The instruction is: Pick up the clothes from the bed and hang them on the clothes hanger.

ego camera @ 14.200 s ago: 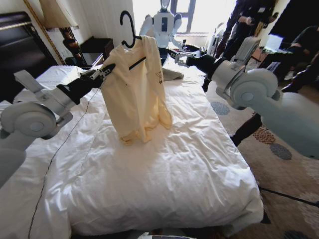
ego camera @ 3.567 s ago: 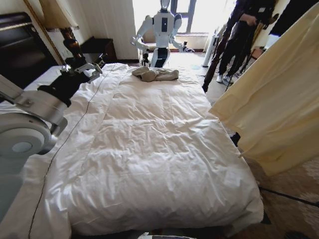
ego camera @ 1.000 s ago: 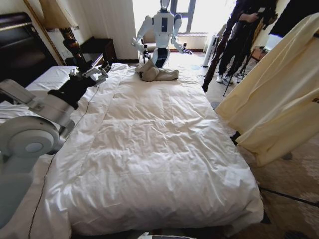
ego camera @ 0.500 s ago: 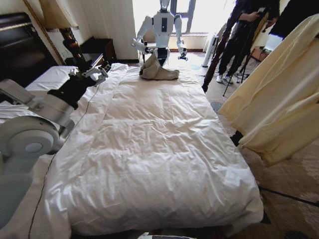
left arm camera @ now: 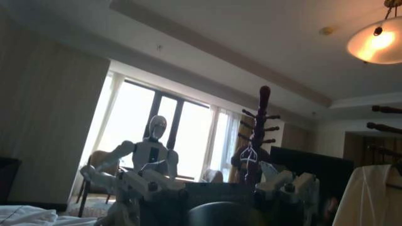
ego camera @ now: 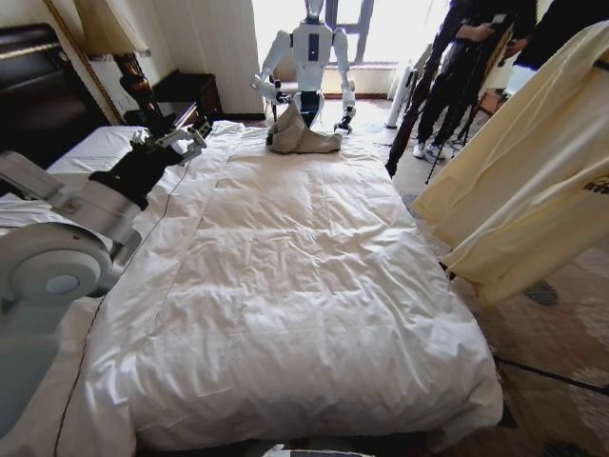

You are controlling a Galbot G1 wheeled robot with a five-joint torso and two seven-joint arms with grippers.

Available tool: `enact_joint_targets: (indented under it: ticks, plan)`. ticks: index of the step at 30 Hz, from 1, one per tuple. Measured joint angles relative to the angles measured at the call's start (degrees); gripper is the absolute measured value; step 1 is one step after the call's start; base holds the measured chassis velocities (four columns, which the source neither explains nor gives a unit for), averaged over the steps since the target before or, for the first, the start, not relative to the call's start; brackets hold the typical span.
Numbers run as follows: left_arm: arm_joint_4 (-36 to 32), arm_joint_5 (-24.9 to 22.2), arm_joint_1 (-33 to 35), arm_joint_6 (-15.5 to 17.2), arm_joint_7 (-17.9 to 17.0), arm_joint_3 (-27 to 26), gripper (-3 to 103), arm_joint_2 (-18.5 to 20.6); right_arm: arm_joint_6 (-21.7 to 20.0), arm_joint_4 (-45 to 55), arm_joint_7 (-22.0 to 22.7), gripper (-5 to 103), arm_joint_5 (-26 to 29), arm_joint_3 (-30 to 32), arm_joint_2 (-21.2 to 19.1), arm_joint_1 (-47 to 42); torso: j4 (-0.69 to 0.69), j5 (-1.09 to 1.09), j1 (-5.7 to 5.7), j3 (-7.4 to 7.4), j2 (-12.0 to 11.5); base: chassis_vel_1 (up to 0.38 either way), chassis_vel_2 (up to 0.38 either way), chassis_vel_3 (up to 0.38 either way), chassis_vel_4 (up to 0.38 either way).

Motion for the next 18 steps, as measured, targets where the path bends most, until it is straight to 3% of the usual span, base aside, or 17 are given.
enact_joint_targets:
  ticks: [10,18]
  plan:
    - [0.4,0.0,-0.2,0.0,0.4,0.2,100,-0.1,0.2,-0.5,0.4,-3,-1.9,-0.1,-0.3,-0.1,0.01,0.0,0.0,0.0,0.0,0.0,0.0,0.0,0.0]
    - [0.5,0.0,-0.2,-0.2,0.5,0.3,100,-0.2,1.1,1.3,3.4,14,-2.5,-0.1,-0.9,-0.1,0.01,-0.01,0.0,0.0,0.0,0.0,0.0,0.0,0.0]
